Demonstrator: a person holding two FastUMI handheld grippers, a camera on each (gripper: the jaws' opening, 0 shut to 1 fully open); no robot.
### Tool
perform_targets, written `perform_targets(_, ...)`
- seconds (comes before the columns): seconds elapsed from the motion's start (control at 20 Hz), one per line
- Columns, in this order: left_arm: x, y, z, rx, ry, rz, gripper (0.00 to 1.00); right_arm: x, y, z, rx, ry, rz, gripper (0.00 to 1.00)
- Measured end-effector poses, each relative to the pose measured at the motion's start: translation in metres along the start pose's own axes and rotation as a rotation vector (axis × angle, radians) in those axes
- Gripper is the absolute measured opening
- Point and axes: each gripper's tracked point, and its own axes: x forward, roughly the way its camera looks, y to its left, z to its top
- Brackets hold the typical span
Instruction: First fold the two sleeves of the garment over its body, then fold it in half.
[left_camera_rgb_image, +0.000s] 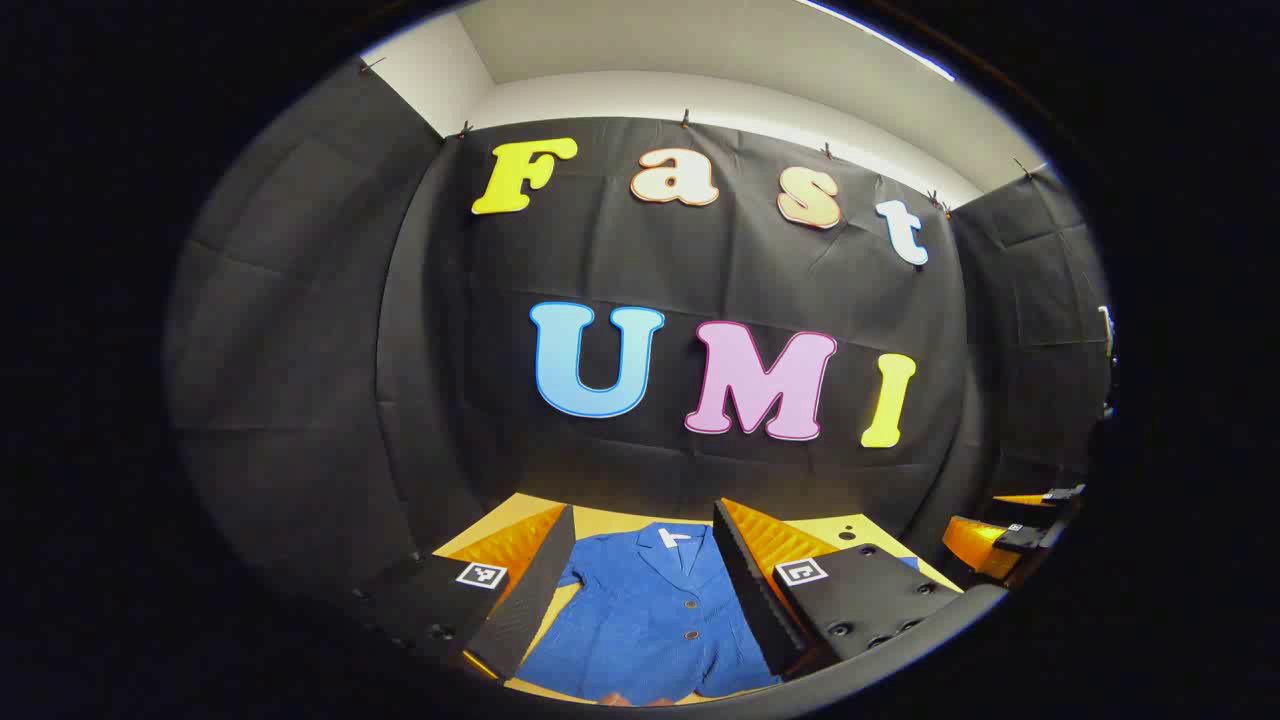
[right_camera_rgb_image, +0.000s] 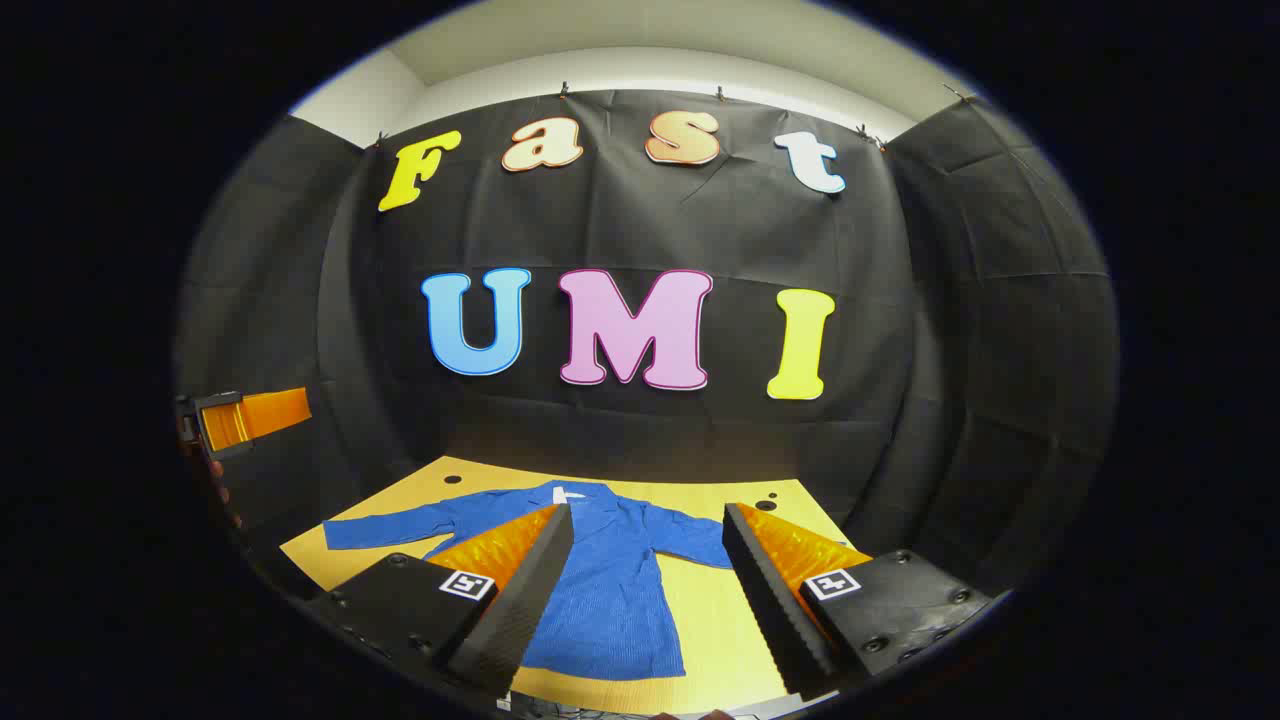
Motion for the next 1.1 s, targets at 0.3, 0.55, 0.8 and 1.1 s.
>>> perform_targets(0.3, -0.006, 0.009, 0.0, 0.016, 0.007, 0.006, 0.8, 0.005, 0.009, -0.003, -0.014, 0.023, -0.001, 0.96)
perform_targets(0.55, -0.011, 0.019, 0.004, 0.039, 0.011, 0.025, 0.8, 0.012, 0.023, 0.008, -0.02, 0.0, 0.019, 0.96)
perform_targets(0.8, -0.014, 0.025, 0.011, 0.031, 0.004, 0.032, 0.8, 0.02, 0.027, 0.014, -0.051, -0.009, 0.046, 0.96)
perform_targets(1.1, -0.012, 0.023, 0.016, 0.04, -0.012, 0.021, 0.8, 0.055, -0.003, 0.047, -0.163, -0.055, 0.05, 0.96)
